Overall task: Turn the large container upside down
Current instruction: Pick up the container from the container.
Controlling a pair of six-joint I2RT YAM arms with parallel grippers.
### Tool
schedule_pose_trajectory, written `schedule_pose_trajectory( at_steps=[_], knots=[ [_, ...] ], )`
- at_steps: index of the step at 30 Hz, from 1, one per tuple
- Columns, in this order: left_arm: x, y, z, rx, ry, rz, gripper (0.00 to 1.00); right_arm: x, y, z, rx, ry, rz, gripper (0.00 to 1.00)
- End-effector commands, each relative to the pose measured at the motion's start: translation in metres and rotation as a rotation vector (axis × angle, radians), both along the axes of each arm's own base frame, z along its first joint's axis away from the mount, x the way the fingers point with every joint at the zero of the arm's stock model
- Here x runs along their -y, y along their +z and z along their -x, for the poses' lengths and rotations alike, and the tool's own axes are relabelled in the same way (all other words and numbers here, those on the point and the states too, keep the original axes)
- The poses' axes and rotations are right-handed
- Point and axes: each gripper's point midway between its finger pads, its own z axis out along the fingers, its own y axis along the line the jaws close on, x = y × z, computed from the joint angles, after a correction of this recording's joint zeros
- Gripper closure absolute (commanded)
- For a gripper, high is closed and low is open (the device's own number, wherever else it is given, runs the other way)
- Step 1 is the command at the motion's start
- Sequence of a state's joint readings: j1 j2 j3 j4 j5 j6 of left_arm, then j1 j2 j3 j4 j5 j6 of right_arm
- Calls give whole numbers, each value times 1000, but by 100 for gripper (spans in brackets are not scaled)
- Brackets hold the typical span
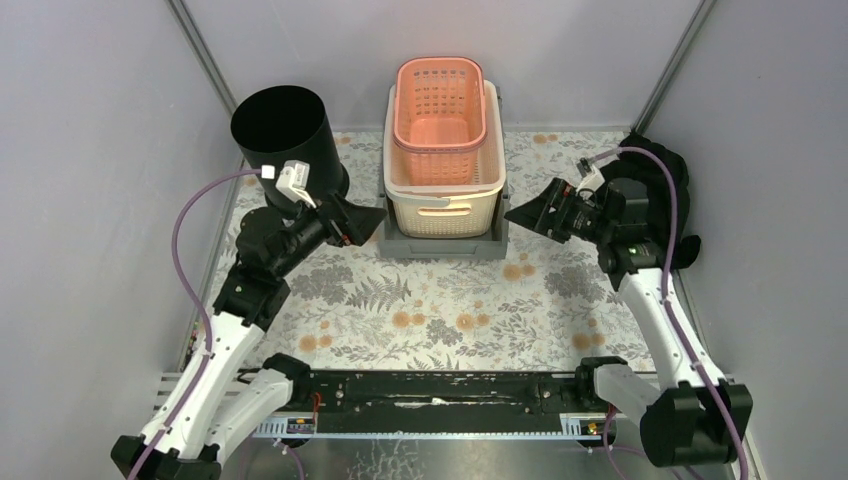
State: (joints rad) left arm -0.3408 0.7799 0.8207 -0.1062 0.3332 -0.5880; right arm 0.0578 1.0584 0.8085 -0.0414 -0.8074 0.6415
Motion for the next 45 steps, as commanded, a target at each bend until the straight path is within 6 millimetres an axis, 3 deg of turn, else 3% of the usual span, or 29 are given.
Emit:
schedule_pose_trajectory(
  at_steps=[1,8,18,32,36,45],
  knots=[
    [-1,-4,-2,-65,24,19,0,28,-30,9,-83,-116,202,1],
    [0,-12,-7,-111,44,40,0,14,-30,9,-118,-71,17,1],
    [0,-26,3,-148,4,-32,0,24,-33,2,-138,-123,82,1],
    [9,-33,1,-198,-28,13,0,28,-50,2,-204,-151,79,1],
    [9,-44,-1,-236,-22,-3,0,34,-53,0,-229,-207,85,1],
    [12,-39,-7,-219,-39,-40,0,31,-48,4,-177,-223,10,1]
  ],
)
